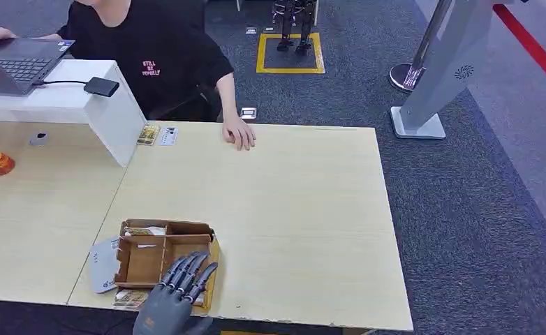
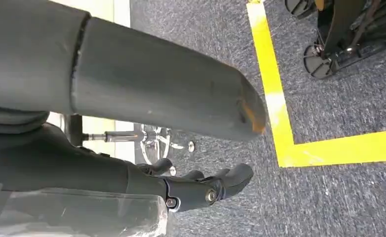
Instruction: Pass the card to the sensor for recognition and then transmit it.
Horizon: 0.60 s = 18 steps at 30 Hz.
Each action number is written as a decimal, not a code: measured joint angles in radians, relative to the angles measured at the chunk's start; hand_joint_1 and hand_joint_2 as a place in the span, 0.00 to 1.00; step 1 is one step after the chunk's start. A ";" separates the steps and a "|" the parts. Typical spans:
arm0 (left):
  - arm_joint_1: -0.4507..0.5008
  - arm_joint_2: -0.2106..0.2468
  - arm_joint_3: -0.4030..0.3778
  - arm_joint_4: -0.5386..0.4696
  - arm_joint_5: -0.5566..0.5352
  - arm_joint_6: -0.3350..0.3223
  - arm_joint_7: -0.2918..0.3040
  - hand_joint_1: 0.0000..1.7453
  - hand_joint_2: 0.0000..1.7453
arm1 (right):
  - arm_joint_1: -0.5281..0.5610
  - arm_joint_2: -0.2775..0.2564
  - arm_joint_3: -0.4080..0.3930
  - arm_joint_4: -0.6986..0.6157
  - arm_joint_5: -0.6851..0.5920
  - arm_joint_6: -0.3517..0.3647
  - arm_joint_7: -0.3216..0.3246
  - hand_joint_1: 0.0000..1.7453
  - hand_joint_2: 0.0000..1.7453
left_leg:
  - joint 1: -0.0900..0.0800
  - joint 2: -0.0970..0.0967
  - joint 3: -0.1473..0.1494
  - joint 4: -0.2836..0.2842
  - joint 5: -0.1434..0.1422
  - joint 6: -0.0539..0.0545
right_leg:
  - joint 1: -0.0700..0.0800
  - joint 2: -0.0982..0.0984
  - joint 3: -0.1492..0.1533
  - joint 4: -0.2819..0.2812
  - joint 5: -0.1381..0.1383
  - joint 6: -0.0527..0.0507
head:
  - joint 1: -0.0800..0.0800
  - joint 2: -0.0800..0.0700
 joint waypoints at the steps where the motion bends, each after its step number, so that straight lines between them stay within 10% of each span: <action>1: -0.002 0.000 0.000 0.000 -0.011 -0.018 0.008 0.00 1.00 | 0.000 0.000 0.000 0.000 0.000 0.000 0.000 0.00 0.00 | 0.000 0.000 0.000 0.000 0.000 0.000 | 0.000 0.000 0.000 0.000 0.000 0.000 | 0.000 0.000; 18: -0.027 -0.031 0.000 0.000 -0.152 -0.077 0.119 0.00 1.00 | 0.000 0.000 0.000 0.000 -0.020 -0.008 0.018 0.00 0.00 | 0.000 0.000 0.000 0.000 0.000 0.000 | 0.000 0.000 0.000 0.000 0.000 0.000 | 0.000 0.000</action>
